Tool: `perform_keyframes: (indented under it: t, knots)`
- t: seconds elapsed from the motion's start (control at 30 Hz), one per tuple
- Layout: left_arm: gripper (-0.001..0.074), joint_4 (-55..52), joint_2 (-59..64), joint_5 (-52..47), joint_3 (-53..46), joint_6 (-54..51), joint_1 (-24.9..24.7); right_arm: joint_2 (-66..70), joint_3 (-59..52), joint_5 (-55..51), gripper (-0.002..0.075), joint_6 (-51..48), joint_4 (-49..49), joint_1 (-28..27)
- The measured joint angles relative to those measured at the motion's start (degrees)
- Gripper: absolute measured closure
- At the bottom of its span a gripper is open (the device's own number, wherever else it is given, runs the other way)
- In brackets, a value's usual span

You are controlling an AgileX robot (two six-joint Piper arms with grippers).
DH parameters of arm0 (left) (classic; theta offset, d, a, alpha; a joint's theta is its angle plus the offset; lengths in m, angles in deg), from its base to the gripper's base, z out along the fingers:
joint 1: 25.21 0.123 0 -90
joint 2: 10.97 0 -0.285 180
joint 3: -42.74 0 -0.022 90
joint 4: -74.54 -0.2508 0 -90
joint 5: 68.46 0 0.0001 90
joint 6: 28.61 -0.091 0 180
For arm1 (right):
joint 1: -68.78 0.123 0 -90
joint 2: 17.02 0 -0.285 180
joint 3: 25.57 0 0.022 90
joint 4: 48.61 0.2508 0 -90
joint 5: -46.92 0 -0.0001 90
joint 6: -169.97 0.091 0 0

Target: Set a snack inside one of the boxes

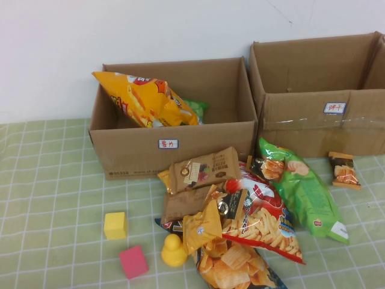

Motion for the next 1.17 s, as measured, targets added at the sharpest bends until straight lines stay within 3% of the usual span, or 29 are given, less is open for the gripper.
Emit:
perform_keyframes:
  t: [0.13, 0.3, 0.57, 1.17]
  knots:
    - [0.0737, 0.0, 0.0, 0.0, 0.0, 0.0, 0.0, -0.2, -2.3, 1.9, 0.0728, 2.2, -7.8, 0.0]
    - [0.0737, 0.0, 0.0, 0.0, 0.0, 0.0, 0.0, -0.2, -4.4, 2.2, 0.0727, 16.4, -15.9, 0.0]
    - [0.0737, 0.0, 0.0, 0.0, 0.0, 0.0, 0.0, -0.2, -6.2, 6.7, 0.0728, 29.4, -25.2, 0.0]
    - [0.0737, 0.0, 0.0, 0.0, 0.0, -0.3, 0.0, -0.2, -6.3, 7.0, 0.0728, 31.7, -25.8, 0.7]
